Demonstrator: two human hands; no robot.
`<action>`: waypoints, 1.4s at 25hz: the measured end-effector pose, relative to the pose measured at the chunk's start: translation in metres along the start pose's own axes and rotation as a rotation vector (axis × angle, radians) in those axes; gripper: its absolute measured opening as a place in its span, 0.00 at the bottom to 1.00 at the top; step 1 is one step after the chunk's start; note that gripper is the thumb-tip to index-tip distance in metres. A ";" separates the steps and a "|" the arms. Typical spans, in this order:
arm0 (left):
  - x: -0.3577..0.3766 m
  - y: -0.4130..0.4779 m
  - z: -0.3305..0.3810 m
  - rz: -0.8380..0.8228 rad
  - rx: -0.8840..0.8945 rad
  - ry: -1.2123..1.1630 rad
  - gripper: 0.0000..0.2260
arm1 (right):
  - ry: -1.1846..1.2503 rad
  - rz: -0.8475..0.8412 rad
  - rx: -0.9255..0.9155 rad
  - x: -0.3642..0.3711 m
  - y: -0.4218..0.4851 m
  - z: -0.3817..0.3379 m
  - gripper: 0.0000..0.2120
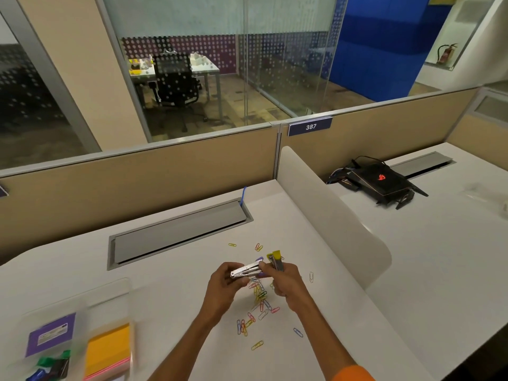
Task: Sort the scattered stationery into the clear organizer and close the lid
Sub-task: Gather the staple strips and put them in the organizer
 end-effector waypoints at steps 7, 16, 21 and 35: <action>0.008 0.003 0.021 -0.020 0.211 0.552 0.14 | -0.085 0.050 -0.044 0.014 -0.010 0.002 0.11; 0.004 0.001 0.015 0.072 0.311 0.844 0.14 | -0.252 -0.018 -0.250 0.011 -0.016 -0.008 0.14; -0.007 -0.004 0.009 0.039 0.159 0.641 0.09 | -0.358 -0.137 -0.292 0.005 -0.023 -0.007 0.12; -0.129 -0.094 -0.008 0.207 0.203 0.799 0.14 | -0.712 -0.160 -0.740 0.089 -0.069 0.003 0.16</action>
Point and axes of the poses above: each hand's wrist, its own y-axis towards the middle knuckle, its own x-axis out of the palm, z = x × y, the point moved 3 cm from there along y, towards the middle knuckle
